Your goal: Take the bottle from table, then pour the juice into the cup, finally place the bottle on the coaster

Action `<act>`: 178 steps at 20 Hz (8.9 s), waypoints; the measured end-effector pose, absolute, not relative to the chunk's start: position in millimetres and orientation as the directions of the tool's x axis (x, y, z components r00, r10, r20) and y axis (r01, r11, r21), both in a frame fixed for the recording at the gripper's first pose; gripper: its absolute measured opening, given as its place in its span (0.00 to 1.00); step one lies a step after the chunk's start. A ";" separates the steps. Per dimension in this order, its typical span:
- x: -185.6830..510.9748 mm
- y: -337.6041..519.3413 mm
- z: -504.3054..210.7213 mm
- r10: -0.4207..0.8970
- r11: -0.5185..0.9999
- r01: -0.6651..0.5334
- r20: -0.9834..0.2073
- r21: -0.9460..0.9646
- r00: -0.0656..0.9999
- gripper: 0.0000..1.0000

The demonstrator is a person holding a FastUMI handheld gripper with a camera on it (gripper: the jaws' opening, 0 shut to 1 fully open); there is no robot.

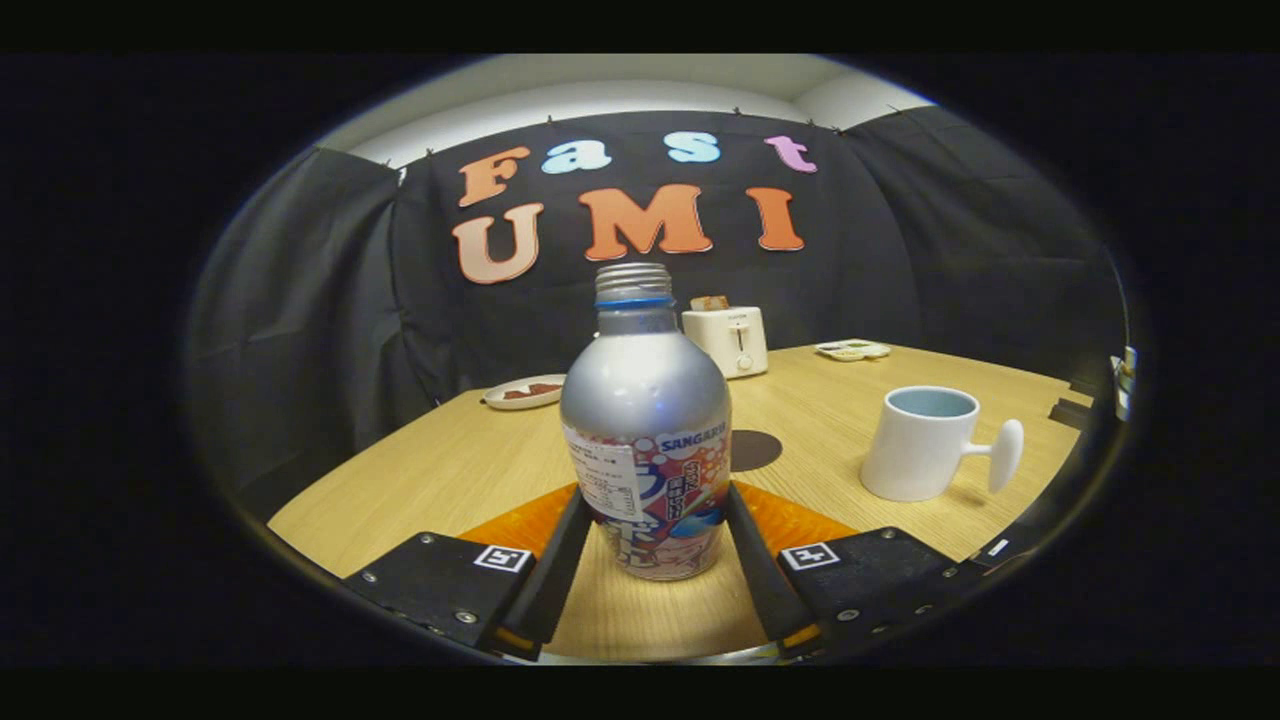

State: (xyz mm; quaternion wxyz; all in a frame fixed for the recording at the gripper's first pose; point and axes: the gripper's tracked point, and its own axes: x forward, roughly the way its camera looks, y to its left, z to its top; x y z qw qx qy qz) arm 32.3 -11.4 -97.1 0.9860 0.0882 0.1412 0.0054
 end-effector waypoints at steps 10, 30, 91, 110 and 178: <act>42.6 -19.0 -68.0 0.044 0.896 0.073 -0.251 0.437 0.967 0.76; 81.9 -53.7 -63.1 -0.031 0.300 0.268 -0.272 0.915 0.962 0.76; 102.7 -62.5 -49.2 -0.013 -0.473 0.288 -0.333 0.833 0.943 0.76; 103.2 -71.7 -47.2 -0.020 -0.508 0.274 -0.330 0.816 0.944 0.75; 119.6 -109.1 -13.4 -0.086 -0.786 0.113 -0.289 0.608 0.953 0.76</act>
